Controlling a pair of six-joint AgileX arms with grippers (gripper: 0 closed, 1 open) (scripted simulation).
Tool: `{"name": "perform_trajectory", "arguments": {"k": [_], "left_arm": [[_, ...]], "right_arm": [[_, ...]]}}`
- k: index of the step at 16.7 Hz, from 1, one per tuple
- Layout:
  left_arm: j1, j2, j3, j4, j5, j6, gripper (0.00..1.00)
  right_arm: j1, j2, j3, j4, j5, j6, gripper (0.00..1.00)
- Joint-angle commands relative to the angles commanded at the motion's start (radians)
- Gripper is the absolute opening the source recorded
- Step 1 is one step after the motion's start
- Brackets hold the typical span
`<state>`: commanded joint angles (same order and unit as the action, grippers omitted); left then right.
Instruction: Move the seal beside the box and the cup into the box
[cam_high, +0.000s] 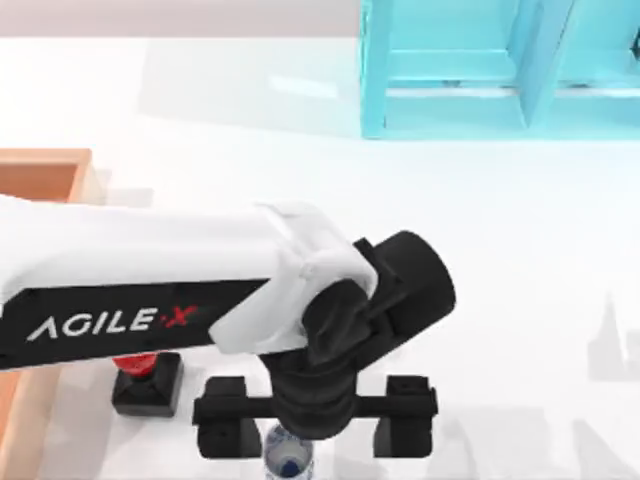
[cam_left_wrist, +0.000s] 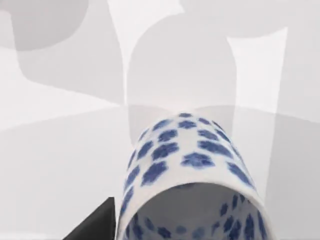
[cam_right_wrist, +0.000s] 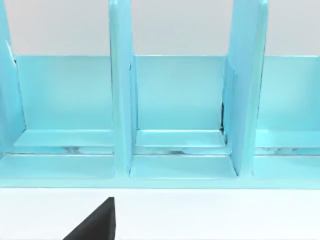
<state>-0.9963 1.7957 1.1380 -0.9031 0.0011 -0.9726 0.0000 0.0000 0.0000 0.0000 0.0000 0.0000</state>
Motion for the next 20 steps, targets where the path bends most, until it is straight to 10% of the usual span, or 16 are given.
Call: {"name": "perform_trajectory", "arguments": {"k": [6, 20], "left_arm": [[-0.001, 0.024, -0.047, 0.061, 0.000, -0.001, 1.00], [-0.001, 0.024, -0.047, 0.061, 0.000, -0.001, 0.00]], "right_arm": [[0.000, 0.000, 0.000, 0.000, 0.000, 0.000, 1.00], [0.000, 0.000, 0.000, 0.000, 0.000, 0.000, 1.00]]}}
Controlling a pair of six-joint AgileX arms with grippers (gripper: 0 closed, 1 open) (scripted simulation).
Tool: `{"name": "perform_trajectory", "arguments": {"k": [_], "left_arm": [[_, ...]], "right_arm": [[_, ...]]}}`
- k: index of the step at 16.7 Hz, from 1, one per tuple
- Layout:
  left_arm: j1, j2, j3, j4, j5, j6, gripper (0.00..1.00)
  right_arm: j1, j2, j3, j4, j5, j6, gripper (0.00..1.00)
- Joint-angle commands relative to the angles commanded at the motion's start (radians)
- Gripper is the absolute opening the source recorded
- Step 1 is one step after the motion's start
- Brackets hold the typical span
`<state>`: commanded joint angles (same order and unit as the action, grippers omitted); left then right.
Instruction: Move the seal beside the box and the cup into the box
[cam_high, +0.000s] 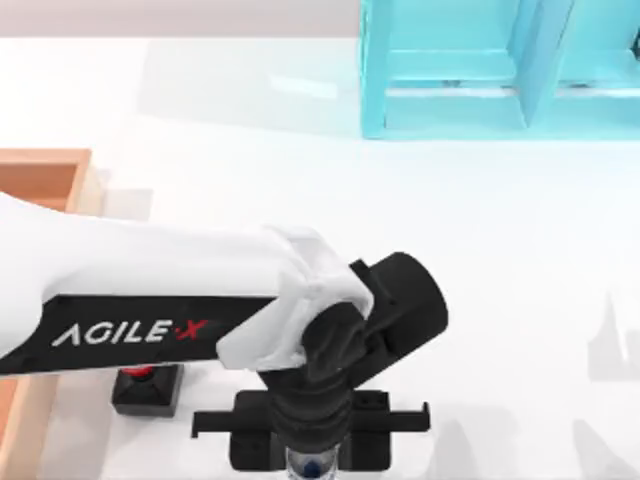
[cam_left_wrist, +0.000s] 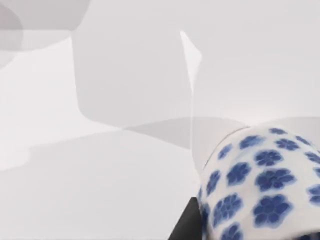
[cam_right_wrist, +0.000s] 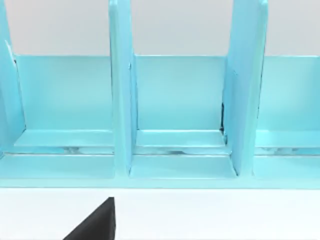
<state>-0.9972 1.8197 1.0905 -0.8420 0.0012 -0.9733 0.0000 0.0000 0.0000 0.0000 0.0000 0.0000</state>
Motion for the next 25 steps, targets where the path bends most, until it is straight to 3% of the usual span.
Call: {"name": "perform_trajectory", "arguments": {"k": [10, 19, 25], "left_arm": [[0.016, -0.017, 0.000, -0.016, 0.000, 0.013, 0.00], [0.209, -0.371, -0.003, -0.367, 0.000, 0.210, 0.00], [0.234, -0.395, -0.002, -0.393, -0.001, 0.233, 0.00]], "right_arm": [[0.000, 0.000, 0.000, 0.000, 0.000, 0.000, 1.00], [0.000, 0.000, 0.000, 0.000, 0.000, 0.000, 1.00], [0.000, 0.000, 0.000, 0.000, 0.000, 0.000, 1.00]]}}
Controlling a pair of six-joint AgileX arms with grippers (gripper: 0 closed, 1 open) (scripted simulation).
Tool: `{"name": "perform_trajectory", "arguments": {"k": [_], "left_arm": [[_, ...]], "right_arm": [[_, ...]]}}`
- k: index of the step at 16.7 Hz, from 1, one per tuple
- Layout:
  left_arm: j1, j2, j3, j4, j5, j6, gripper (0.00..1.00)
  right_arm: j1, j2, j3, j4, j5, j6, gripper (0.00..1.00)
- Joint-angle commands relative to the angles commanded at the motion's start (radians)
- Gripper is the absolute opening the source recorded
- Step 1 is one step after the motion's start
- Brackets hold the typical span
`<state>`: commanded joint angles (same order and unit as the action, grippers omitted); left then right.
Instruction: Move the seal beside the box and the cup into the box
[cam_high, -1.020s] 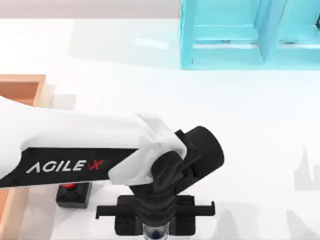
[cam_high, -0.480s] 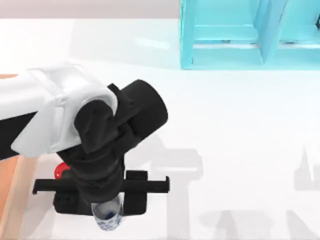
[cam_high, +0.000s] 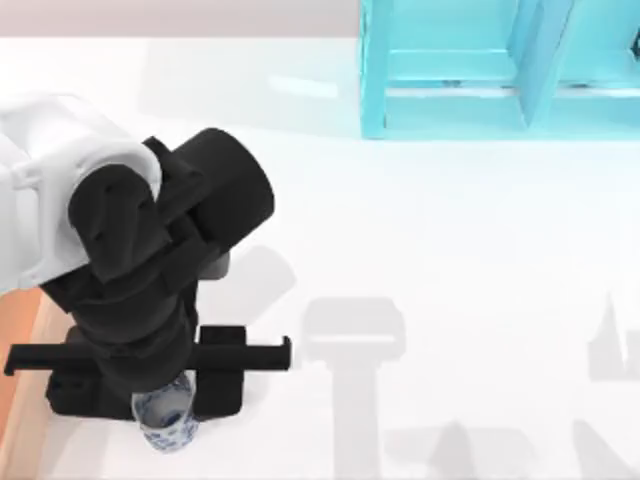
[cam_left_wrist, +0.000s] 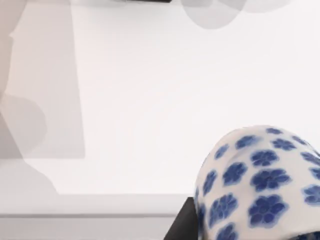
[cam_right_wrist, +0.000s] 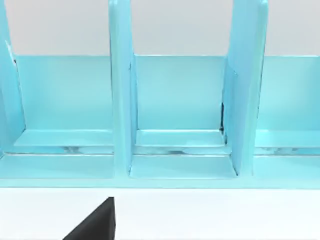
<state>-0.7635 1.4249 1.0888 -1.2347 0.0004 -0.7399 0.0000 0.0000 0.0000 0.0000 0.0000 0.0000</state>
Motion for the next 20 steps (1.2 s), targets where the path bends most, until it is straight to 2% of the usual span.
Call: {"name": "perform_trajectory", "arguments": {"k": [3, 7, 10, 16, 20], "left_arm": [[0.034, 0.004, 0.005, -0.003, 0.000, 0.034, 0.00], [0.212, 0.019, 0.026, -0.013, 0.002, 0.211, 0.00], [0.412, 0.028, 0.036, -0.018, -0.001, 0.409, 0.00], [0.888, 0.036, 0.026, -0.009, -0.009, 0.887, 0.00], [1.108, 0.028, 0.005, 0.014, -0.004, 1.108, 0.00]], "right_arm": [[0.000, 0.000, 0.000, 0.000, 0.000, 0.000, 1.00], [0.000, 0.000, 0.000, 0.000, 0.000, 0.000, 1.00], [0.000, 0.000, 0.000, 0.000, 0.000, 0.000, 1.00], [0.000, 0.000, 0.000, 0.000, 0.000, 0.000, 1.00], [0.000, 0.000, 0.000, 0.000, 0.000, 0.000, 1.00]]}}
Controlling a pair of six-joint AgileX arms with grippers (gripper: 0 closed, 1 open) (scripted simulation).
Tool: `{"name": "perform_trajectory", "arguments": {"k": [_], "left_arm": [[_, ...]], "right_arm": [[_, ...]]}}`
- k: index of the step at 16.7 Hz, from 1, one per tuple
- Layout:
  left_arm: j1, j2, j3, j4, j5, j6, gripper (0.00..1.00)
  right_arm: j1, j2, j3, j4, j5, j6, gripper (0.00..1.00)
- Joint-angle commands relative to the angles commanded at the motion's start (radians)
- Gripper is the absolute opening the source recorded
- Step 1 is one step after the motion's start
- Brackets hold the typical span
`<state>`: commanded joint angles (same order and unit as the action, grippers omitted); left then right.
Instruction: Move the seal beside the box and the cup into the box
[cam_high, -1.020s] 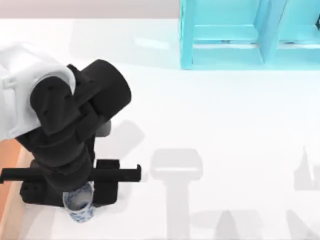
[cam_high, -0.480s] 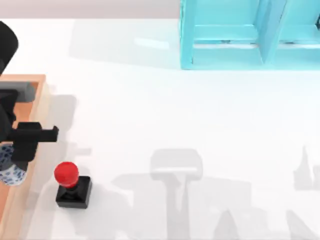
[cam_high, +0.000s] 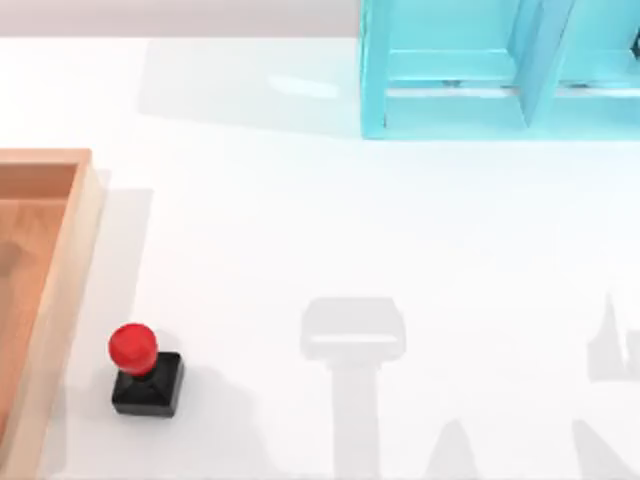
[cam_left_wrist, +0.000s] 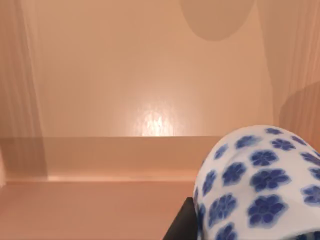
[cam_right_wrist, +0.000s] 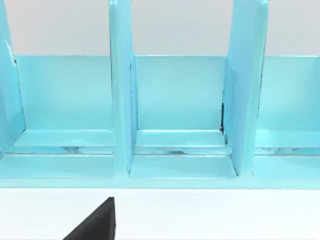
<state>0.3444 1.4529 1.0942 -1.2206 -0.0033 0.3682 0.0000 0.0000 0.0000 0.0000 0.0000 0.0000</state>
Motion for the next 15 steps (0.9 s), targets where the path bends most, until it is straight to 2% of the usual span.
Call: {"name": "perform_trajectory", "arguments": {"k": [3, 8, 15], "left_arm": [[0.058, -0.003, -0.010, 0.009, 0.004, 0.058, 0.00], [0.054, -0.001, -0.009, 0.010, 0.002, 0.058, 0.00], [0.058, 0.029, -0.116, 0.150, 0.003, 0.061, 0.00]], "right_arm": [[0.000, 0.000, 0.000, 0.000, 0.000, 0.000, 1.00], [0.000, 0.000, 0.000, 0.000, 0.000, 0.000, 1.00], [0.000, 0.000, 0.000, 0.000, 0.000, 0.000, 1.00]]}}
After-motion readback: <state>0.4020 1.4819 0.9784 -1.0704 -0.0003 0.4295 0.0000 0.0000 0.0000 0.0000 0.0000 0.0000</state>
